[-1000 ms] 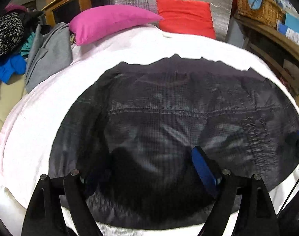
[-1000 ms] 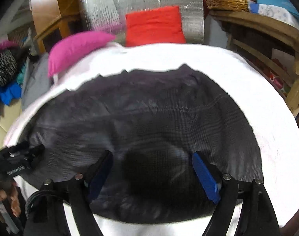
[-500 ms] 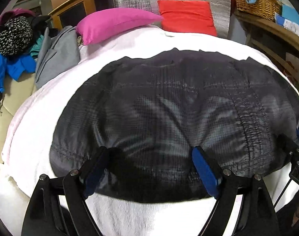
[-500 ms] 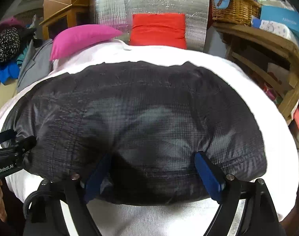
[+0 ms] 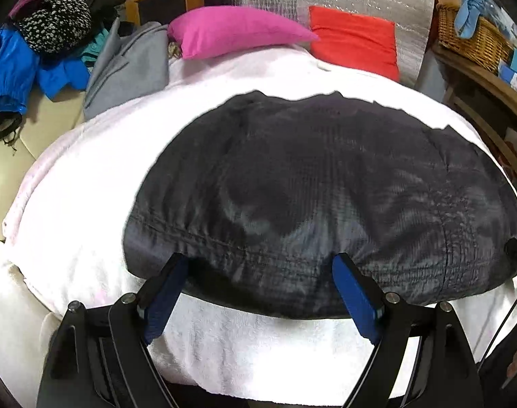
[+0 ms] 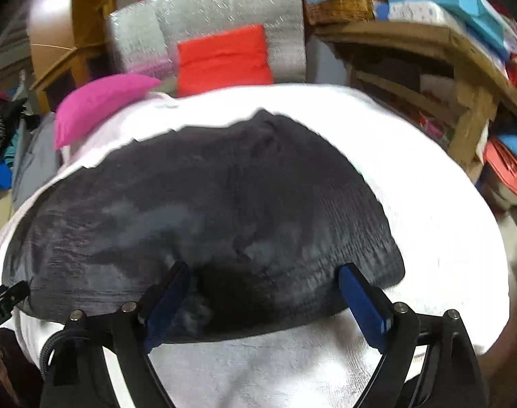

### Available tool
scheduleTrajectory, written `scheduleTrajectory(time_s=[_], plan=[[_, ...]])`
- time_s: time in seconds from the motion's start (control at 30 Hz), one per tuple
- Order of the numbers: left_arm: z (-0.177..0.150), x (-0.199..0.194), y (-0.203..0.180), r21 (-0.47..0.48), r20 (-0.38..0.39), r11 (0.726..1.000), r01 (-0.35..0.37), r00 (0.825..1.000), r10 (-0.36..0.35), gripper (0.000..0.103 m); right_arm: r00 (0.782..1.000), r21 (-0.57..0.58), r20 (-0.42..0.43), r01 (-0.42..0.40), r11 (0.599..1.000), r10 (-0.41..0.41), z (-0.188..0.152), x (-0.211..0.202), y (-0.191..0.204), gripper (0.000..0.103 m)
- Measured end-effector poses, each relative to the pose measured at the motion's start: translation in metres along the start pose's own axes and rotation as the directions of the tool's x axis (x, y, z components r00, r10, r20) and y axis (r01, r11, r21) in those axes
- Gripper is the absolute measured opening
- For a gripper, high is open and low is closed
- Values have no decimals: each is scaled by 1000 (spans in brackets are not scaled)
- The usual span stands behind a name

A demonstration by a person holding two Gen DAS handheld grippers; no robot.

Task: Fold large clothes

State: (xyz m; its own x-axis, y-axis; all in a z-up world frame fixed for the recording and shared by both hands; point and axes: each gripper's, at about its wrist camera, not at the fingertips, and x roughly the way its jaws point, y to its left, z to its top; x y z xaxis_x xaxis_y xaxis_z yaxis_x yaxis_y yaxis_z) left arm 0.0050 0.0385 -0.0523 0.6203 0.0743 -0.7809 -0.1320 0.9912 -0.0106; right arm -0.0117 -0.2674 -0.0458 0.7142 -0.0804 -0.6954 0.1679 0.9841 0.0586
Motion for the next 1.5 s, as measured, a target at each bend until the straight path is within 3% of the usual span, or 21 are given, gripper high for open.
scheduleTrajectory(time_s=[0.1,0.2,0.4,0.53,0.9,1.13,1.27,1.5], plan=[[5,-3,10,-30,26,999,-10,1000,11,87,1000,-7,0,15,1000,-15,-1,4,-2,92],[5,15,23,-57,-25,997,-50,999,49,87,998,13,-61,17,1000,-16,-4,23,-7,92],[4,16,35,-110,-61,993,-49,997,43,88,1000,26,-30,1,1000,0,-1,4,-5,93],[8,-3,24,-94,-21,995,-43,999,41,88,999,-3,2,-49,999,49,0,-23,10,93],[17,-69,-6,-10,117,1000,-10,993,11,88,987,-80,-17,-162,983,162,-27,-75,53,93],[10,-88,-24,29,135,999,30,990,-34,88,992,-132,2,-122,984,123,-38,-89,65,93],[7,-88,-30,58,128,998,31,991,-38,88,995,-147,62,-70,987,80,-30,-97,61,93],[5,-96,-41,97,152,994,41,987,-55,90,995,-140,77,-52,989,63,-26,-99,58,93]])
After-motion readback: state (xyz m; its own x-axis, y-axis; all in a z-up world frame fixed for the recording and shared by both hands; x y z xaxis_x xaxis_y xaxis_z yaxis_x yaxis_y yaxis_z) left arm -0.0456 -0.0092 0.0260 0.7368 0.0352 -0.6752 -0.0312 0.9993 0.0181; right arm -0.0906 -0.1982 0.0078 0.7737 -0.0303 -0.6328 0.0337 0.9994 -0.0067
